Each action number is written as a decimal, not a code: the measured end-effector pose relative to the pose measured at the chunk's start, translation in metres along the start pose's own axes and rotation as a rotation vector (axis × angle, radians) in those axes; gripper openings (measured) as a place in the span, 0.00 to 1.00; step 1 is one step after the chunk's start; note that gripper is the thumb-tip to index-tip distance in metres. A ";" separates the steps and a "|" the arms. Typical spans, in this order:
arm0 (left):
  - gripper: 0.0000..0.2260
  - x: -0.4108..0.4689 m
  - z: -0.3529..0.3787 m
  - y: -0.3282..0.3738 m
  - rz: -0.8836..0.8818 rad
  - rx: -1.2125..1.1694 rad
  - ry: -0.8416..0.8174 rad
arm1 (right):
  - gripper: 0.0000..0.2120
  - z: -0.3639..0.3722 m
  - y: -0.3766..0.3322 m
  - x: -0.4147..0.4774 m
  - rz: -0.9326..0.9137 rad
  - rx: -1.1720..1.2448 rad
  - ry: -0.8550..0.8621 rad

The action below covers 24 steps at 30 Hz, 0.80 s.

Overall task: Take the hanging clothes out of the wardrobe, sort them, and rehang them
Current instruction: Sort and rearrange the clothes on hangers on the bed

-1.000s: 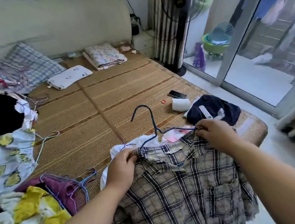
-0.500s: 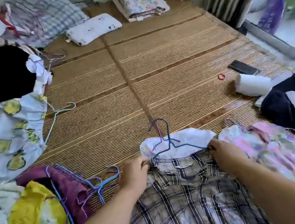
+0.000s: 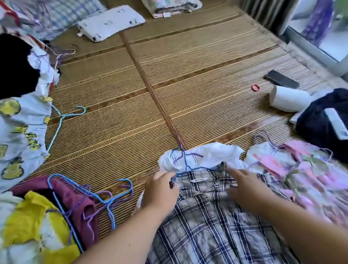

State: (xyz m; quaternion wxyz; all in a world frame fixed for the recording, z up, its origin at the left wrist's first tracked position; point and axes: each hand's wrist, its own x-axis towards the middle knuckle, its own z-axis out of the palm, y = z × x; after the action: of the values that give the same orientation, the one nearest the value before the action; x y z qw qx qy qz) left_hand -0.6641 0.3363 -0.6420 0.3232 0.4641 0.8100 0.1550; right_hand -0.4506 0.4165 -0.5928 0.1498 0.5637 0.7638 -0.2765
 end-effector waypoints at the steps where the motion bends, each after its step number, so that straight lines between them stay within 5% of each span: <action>1: 0.19 -0.012 -0.004 0.003 0.009 -0.004 -0.012 | 0.29 -0.004 -0.008 -0.014 -0.017 0.017 -0.002; 9: 0.19 -0.184 -0.056 0.000 0.162 -0.077 0.003 | 0.30 -0.010 -0.078 -0.162 -0.186 0.047 0.079; 24: 0.19 -0.345 -0.156 -0.196 -0.125 -0.100 0.165 | 0.27 0.111 -0.221 -0.268 -0.313 0.073 -0.050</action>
State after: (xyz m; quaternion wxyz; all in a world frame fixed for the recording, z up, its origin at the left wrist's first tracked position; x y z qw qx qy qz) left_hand -0.7715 -0.0525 -0.5028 0.2870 0.3819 0.8524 0.2125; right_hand -0.5823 0.0956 -0.4809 0.1032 0.4359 0.8277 -0.3379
